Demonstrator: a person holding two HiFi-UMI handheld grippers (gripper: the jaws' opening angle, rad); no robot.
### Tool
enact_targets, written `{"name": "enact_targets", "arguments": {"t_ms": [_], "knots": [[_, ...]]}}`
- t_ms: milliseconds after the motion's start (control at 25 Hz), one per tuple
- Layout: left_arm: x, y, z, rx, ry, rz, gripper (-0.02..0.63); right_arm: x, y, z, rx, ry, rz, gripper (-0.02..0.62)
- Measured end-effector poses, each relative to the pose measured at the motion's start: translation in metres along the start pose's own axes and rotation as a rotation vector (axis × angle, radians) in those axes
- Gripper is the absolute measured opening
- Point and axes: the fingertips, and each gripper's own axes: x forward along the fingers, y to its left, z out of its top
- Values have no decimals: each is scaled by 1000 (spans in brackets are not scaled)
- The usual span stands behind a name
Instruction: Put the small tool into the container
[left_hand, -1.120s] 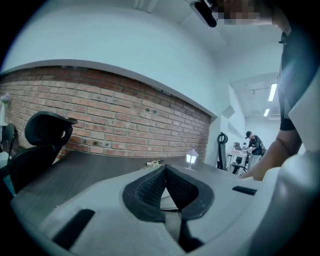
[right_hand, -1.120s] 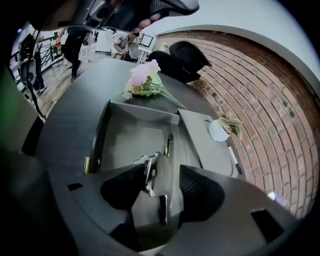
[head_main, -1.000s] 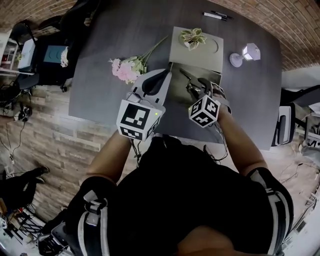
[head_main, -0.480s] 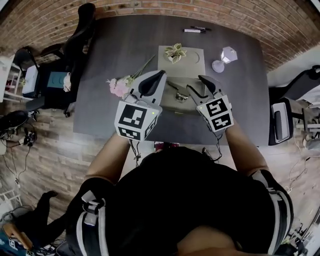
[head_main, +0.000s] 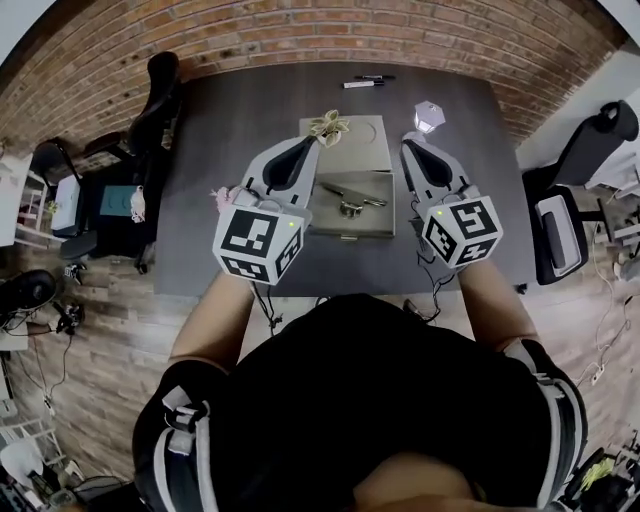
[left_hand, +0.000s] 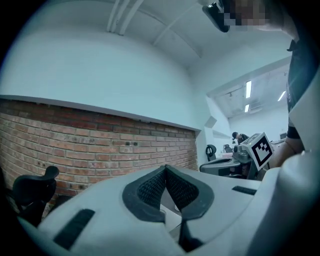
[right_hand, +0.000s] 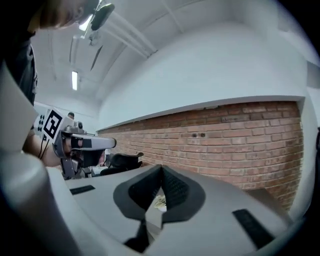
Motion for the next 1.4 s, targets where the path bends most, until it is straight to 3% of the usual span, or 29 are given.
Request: {"name": "enact_targets", "arguments": {"t_ms": [120, 560, 1400], "knots": [[-3, -4, 8, 14, -13, -7, 9, -11, -3, 3, 45, -19, -12, -2], [-7, -15, 27, 37, -52, -16, 9, -29, 0, 32, 43, -119, 6, -3], [-13, -7, 29, 36, -60, 15, 9, -27, 1, 46, -3, -130, 9, -5]]}}
